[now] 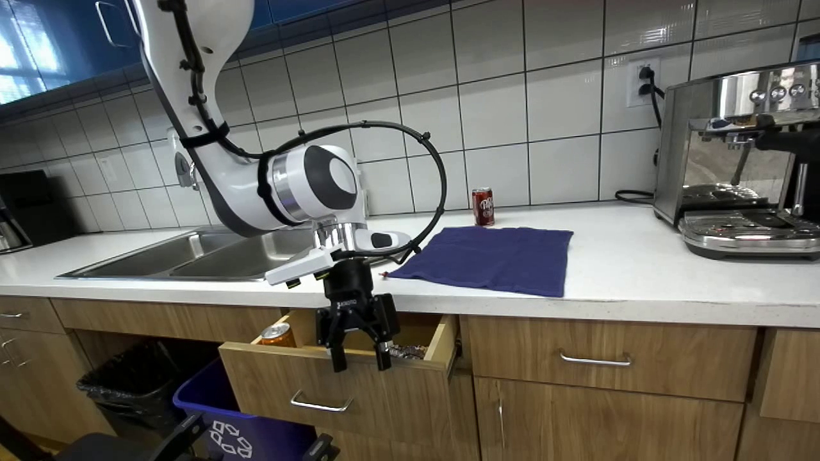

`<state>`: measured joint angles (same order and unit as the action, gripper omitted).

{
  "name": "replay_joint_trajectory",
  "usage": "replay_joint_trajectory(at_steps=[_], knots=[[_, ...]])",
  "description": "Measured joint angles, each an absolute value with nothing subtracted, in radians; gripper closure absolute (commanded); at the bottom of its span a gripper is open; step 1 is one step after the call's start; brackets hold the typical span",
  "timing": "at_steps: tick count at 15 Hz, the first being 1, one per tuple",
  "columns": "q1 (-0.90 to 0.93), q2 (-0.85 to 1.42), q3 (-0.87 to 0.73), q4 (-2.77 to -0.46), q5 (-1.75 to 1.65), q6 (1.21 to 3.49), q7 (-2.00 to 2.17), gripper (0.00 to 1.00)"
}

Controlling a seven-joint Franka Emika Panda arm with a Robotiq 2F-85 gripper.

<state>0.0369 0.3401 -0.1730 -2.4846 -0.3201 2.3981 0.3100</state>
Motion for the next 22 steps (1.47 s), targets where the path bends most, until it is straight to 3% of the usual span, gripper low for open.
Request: replay_joint_trajectory(at_steps=[22], knots=[[0.036,0.412,-0.177,-2.415,-0.233,2.473,0.303,0.0]])
